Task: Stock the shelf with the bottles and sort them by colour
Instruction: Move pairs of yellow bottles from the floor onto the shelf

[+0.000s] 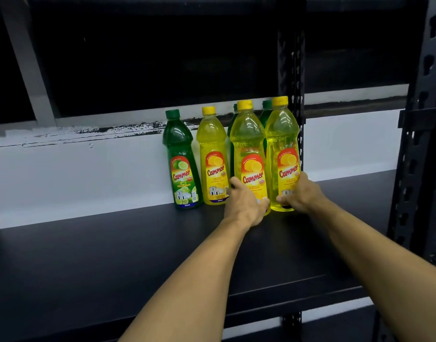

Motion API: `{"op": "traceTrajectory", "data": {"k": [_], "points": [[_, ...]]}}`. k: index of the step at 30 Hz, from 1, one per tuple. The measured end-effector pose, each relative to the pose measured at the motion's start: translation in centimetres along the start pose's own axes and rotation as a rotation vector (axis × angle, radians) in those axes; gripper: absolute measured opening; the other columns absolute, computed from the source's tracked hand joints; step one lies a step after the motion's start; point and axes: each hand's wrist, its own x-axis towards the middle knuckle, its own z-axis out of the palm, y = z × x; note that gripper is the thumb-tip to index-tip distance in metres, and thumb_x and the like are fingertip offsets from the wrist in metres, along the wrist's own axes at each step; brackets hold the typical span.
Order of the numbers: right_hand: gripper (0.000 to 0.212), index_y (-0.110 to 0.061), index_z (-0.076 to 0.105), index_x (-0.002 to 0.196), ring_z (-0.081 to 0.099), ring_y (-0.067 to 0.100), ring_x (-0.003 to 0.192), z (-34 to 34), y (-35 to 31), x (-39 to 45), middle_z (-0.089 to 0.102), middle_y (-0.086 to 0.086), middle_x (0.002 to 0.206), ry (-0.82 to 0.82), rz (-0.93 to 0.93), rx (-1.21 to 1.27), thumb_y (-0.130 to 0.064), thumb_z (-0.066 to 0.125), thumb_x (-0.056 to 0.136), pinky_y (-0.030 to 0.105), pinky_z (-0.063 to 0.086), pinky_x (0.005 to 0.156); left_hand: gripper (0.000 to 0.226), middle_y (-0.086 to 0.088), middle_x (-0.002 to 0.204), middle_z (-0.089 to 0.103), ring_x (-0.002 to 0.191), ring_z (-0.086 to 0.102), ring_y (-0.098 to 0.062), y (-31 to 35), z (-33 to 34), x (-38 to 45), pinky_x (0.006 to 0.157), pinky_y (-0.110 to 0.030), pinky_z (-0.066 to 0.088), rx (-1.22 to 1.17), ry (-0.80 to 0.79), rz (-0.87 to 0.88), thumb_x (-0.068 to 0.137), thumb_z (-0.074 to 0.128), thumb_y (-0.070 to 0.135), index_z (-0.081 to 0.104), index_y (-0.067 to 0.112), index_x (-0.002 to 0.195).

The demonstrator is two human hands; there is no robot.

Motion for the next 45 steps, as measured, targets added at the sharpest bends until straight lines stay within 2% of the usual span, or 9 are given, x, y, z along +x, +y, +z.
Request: {"op": "traceTrajectory", "data": {"k": [7, 16, 22, 29, 33, 36, 39, 43, 45], "points": [[0.079, -0.008, 0.032, 0.135, 0.052, 0.035, 0.120, 0.0, 0.4, 1.4, 0.052, 0.016, 0.130, -0.007, 0.006, -0.008, -0.028, 0.081, 0.076, 0.045, 0.045, 0.095, 0.083, -0.014, 0.132, 0.044, 0.113, 0.055, -0.031, 0.4, 0.8, 1.1, 0.081, -0.034, 0.047, -0.006, 0.017, -0.002, 0.082, 0.074, 0.042, 0.020, 0.008, 0.136], [0.079, -0.008, 0.030, 0.136, 0.050, 0.035, 0.121, 0.1, 0.5, 2.0, 0.050, 0.017, 0.132, -0.008, 0.015, 0.006, -0.027, 0.080, 0.078, 0.044, 0.044, 0.097, 0.086, -0.014, 0.133, 0.044, 0.115, 0.054, -0.031, 0.4, 1.7, 2.1, 0.085, -0.037, 0.050, -0.001, 0.037, -0.007, 0.081, 0.075, 0.043, 0.019, 0.009, 0.136], [0.078, -0.008, 0.028, 0.136, 0.050, 0.035, 0.121, 0.1, 0.6, 2.1, 0.049, 0.017, 0.131, -0.018, 0.009, 0.002, -0.027, 0.079, 0.079, 0.044, 0.045, 0.097, 0.086, -0.013, 0.133, 0.044, 0.113, 0.055, -0.030, 0.2, 1.8, 2.4, 0.078, -0.034, 0.046, 0.007, 0.047, -0.007, 0.081, 0.075, 0.044, 0.019, 0.009, 0.137], [0.079, -0.007, 0.028, 0.136, 0.049, 0.034, 0.122, 0.0, 0.5, 2.1, 0.048, 0.017, 0.132, -0.020, -0.008, -0.018, -0.028, 0.078, 0.079, 0.042, 0.045, 0.096, 0.088, -0.014, 0.133, 0.044, 0.115, 0.054, -0.031, 0.3, 1.7, 2.7, 0.086, -0.039, 0.051, -0.029, 0.030, -0.021, 0.079, 0.076, 0.043, 0.019, 0.009, 0.137], [0.078, -0.006, 0.028, 0.136, 0.049, 0.034, 0.123, 0.1, 0.6, 2.0, 0.049, 0.016, 0.133, -0.014, -0.022, -0.033, -0.028, 0.077, 0.080, 0.042, 0.045, 0.096, 0.090, -0.014, 0.135, 0.042, 0.117, 0.052, -0.031, 0.2, 1.9, 2.5, 0.085, -0.038, 0.049, -0.031, 0.031, -0.025, 0.080, 0.076, 0.044, 0.018, 0.008, 0.139], [0.086, -0.006, 0.021, 0.142, 0.047, 0.034, 0.125, 0.0, 0.6, 2.0, 0.047, 0.016, 0.136, -0.021, -0.022, -0.023, -0.028, 0.077, 0.080, 0.043, 0.044, 0.098, 0.092, -0.014, 0.135, 0.041, 0.116, 0.053, -0.031, 0.2, 2.0, 2.4, 0.084, -0.038, 0.049, -0.037, 0.030, -0.033, 0.080, 0.075, 0.044, 0.016, 0.009, 0.141], [0.092, -0.005, 0.015, 0.145, 0.045, 0.035, 0.128, 0.2, 0.5, 2.0, 0.044, 0.017, 0.138, -0.021, 0.004, 0.012, -0.026, 0.077, 0.081, 0.043, 0.043, 0.100, 0.095, -0.015, 0.137, 0.041, 0.117, 0.052, -0.032, 0.3, 1.9, 2.3, 0.088, -0.040, 0.050, -0.053, 0.002, -0.038, 0.083, 0.073, 0.043, 0.010, 0.008, 0.144], [0.097, 0.000, 0.013, 0.146, 0.040, 0.037, 0.132, 0.6, 0.5, 1.9, 0.037, 0.021, 0.143, 0.002, 0.078, 0.007, -0.031, 0.077, 0.080, 0.044, 0.040, 0.105, 0.114, -0.019, 0.149, 0.034, 0.129, 0.046, -0.034, 0.0, 1.2, 1.4, 0.099, -0.041, 0.042, -0.093, -0.092, -0.093, 0.088, 0.067, 0.045, -0.021, 0.006, 0.149], [0.103, 0.002, 0.009, 0.147, 0.034, 0.038, 0.136, 0.7, 0.3, 1.5, 0.031, 0.022, 0.147, 0.001, 0.108, -0.007, -0.034, 0.077, 0.080, 0.046, 0.037, 0.109, 0.116, -0.020, 0.150, 0.033, 0.128, 0.047, -0.034, -0.4, 0.4, 0.8, 0.100, -0.040, 0.041, -0.082, -0.108, -0.091, 0.089, 0.065, 0.046, -0.027, 0.005, 0.147]]}}
